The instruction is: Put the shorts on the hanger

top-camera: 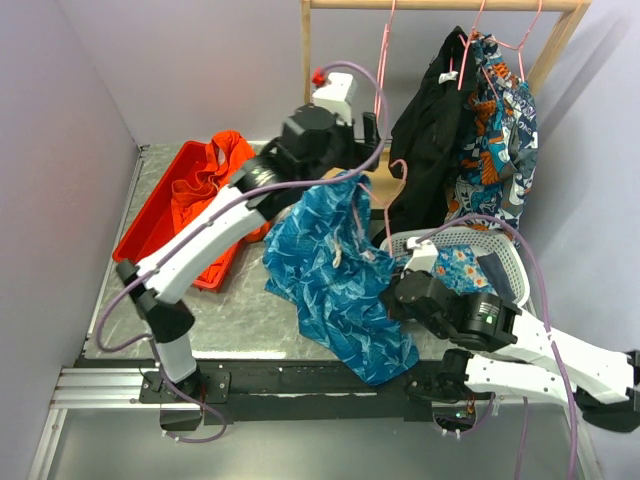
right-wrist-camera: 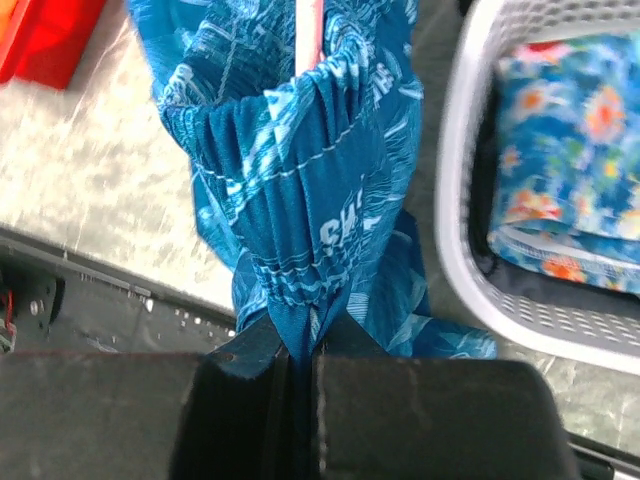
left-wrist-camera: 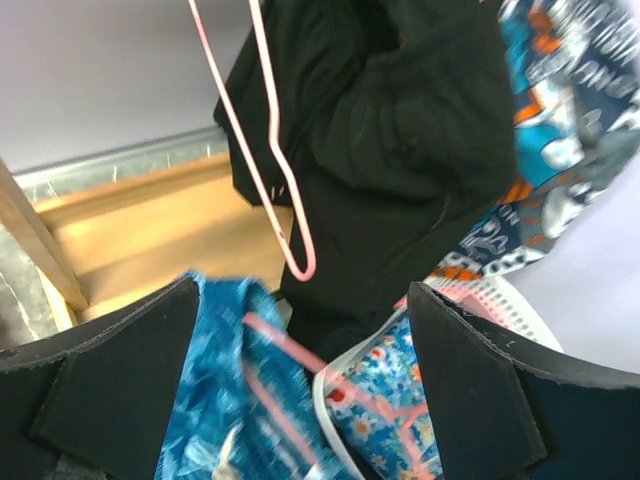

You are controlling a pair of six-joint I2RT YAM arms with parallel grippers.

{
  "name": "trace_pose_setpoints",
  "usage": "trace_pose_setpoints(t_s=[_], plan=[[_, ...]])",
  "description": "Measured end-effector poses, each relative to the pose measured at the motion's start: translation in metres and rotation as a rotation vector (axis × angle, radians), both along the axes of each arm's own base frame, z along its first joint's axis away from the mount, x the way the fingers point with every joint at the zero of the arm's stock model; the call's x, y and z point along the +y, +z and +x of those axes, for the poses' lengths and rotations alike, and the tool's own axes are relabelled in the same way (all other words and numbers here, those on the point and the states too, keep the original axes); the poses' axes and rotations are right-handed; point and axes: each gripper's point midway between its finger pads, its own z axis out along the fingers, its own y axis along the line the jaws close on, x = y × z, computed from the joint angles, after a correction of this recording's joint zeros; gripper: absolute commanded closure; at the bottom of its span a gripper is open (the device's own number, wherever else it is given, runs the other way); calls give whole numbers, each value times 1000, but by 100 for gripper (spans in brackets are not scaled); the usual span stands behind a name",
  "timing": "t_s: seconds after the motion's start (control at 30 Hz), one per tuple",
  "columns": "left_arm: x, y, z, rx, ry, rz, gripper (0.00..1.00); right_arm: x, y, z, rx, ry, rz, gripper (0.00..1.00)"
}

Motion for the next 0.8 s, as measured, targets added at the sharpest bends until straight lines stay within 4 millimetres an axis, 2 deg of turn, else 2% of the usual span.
trace_pose_setpoints(t_s=[0.17,0.33,0.43,0.67,0.8], plan=[[-15,-33,15,40,-2,53,12,-18,4,15,10,-93,31,100],[-25,-39,35,25,35,55,20,-22,17,30,1,-132,13,100],[-28,-41,46,6,64,54,29,-20,34,43,-10,-151,7,100],[-32,-52,71,-37,141,80,42,-27,76,76,-62,-233,0,100],[-26,-51,79,-65,191,99,60,-31,100,97,-90,-269,-13,100]])
